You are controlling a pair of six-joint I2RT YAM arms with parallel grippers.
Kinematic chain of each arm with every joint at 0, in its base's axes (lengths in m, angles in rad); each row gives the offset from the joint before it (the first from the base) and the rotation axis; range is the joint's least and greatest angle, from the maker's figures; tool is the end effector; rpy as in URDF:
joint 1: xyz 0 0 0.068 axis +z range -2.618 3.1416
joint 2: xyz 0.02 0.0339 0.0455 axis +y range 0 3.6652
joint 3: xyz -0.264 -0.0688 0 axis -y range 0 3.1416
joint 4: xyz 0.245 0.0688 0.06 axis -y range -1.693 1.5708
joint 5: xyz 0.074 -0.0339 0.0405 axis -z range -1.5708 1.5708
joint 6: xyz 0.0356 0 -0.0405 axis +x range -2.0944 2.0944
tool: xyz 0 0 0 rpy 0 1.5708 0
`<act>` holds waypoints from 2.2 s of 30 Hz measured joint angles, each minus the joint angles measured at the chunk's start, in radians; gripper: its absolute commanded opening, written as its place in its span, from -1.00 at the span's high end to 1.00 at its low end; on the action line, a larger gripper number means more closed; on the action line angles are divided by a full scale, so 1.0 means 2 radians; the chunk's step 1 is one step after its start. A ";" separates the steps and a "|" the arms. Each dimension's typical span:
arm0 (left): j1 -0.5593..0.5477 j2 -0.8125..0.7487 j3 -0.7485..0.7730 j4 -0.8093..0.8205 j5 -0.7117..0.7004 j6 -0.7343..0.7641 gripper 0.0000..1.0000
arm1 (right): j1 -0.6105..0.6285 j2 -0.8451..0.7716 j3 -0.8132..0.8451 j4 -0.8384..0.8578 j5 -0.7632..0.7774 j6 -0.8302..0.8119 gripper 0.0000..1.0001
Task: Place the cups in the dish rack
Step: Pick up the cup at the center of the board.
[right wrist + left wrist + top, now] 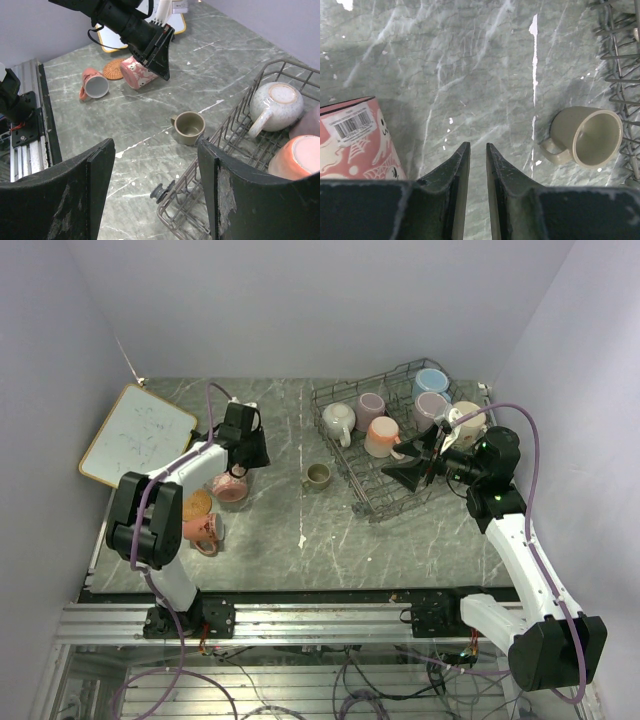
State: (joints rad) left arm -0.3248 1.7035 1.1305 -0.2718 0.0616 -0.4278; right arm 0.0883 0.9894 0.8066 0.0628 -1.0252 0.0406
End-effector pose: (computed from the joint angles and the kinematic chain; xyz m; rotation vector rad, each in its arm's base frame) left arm 0.3462 -0.1189 0.2109 -0.0977 2.4547 -0.4133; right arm 0.2151 0.0496 0.3375 -0.8056 1.5225 0.9536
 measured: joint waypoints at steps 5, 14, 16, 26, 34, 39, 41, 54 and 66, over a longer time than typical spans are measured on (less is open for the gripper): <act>0.002 -0.014 0.009 -0.020 -0.016 0.012 0.30 | 0.000 -0.001 0.000 0.000 0.000 0.000 -0.33; 0.120 -0.125 -0.012 -0.004 0.000 0.012 0.24 | 0.000 -0.003 0.000 0.000 0.000 0.000 -0.34; 0.159 -0.143 -0.025 0.001 0.002 0.008 0.26 | 0.000 -0.003 0.000 0.000 0.000 0.000 -0.34; 0.246 -0.149 -0.104 0.020 0.017 -0.019 0.40 | 0.000 -0.002 -0.006 0.006 -0.009 0.006 -0.34; 0.249 -0.095 -0.105 0.027 0.030 -0.019 0.35 | 0.000 -0.001 -0.008 0.012 -0.012 0.012 -0.34; 0.249 -0.062 -0.097 0.021 0.035 -0.010 0.25 | 0.000 -0.001 -0.008 0.013 -0.013 0.014 -0.34; 0.249 -0.047 -0.085 0.014 0.035 -0.002 0.16 | 0.000 -0.001 -0.009 0.015 -0.014 0.015 -0.34; 0.208 0.031 0.019 -0.084 -0.035 0.072 0.19 | 0.000 -0.001 -0.009 0.021 -0.017 0.017 -0.35; 0.197 0.089 0.066 -0.132 -0.048 0.134 0.16 | 0.000 -0.001 -0.009 0.021 -0.017 0.017 -0.35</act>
State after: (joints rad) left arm 0.0689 1.8809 1.2621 -0.5350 -0.0338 -0.1596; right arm 0.0879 0.9874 0.7883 0.1040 -1.0592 0.0746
